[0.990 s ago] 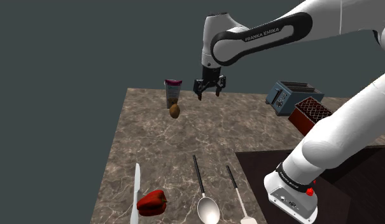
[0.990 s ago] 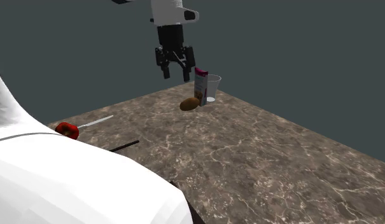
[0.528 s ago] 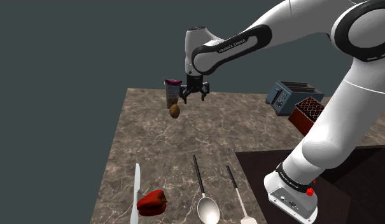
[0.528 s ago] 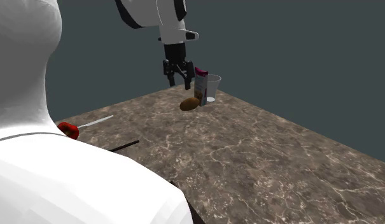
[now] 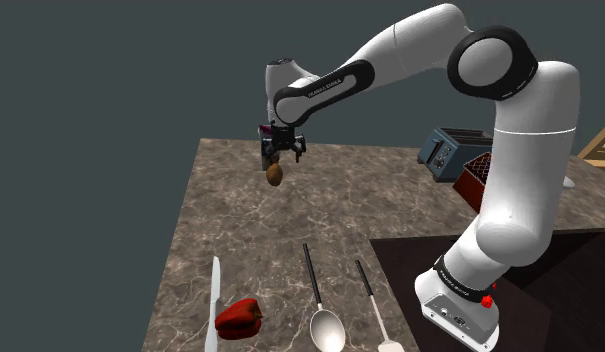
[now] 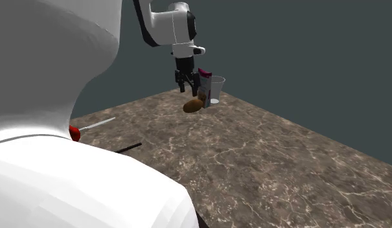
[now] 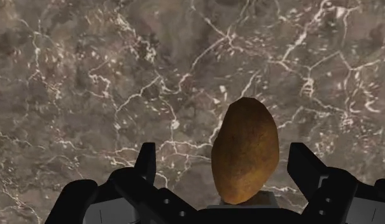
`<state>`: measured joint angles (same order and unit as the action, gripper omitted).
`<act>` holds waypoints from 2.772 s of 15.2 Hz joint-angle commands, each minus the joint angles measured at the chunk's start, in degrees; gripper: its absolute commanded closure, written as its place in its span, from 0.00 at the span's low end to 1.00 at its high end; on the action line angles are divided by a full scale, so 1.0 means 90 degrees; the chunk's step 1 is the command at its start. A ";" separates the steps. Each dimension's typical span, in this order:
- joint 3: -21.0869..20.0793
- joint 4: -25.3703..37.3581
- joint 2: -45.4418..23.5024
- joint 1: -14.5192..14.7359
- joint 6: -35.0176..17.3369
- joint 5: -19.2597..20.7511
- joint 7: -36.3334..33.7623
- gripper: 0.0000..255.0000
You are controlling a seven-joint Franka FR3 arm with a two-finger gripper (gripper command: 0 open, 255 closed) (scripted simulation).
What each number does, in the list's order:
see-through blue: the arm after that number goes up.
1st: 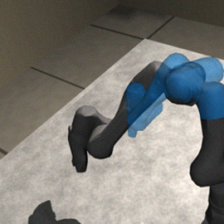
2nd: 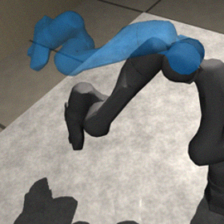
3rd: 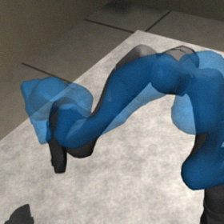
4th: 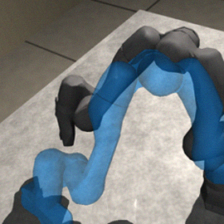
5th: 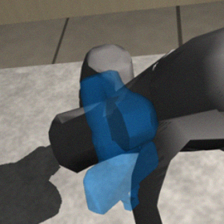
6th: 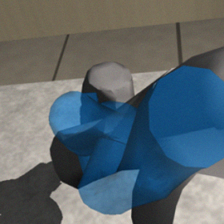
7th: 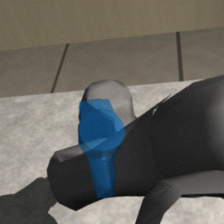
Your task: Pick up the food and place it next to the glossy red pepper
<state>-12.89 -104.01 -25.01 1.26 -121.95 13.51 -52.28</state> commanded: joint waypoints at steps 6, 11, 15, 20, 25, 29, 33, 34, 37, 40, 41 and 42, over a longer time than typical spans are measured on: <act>0.0248 0.1475 -0.1425 0.0222 0.0057 0.0187 -0.0420 0.00; 0.0296 0.1370 -0.1635 0.0216 -0.0257 0.0251 -0.0460 0.00; 0.0312 0.1345 -0.1706 0.0215 -0.0353 0.0272 -0.0472 0.00; 0.0312 0.1345 -0.1705 0.0215 -0.0352 0.0271 -0.0472 0.00; 0.0312 0.1352 -0.1708 0.0215 -0.0348 0.0271 -0.0471 1.00; 0.0312 0.1351 -0.1708 0.0215 -0.0348 0.0271 -0.0471 1.00; 0.0284 0.1342 -0.1540 0.0198 -0.0192 0.0232 -0.0436 1.00; 0.0275 0.1347 -0.1488 0.0193 -0.0136 0.0218 -0.0423 1.00; 0.0248 0.1365 -0.1333 0.0178 0.0033 0.0178 -0.0386 1.00; 0.0223 0.1396 -0.1187 0.0165 0.0207 0.0139 -0.0348 1.00; 0.0215 0.1410 -0.1139 0.0161 0.0267 0.0126 -0.0336 1.00; 0.0208 0.1425 -0.1093 0.0157 0.0327 0.0113 -0.0323 1.00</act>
<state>-10.93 -91.04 -35.54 2.74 -119.55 14.68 -55.30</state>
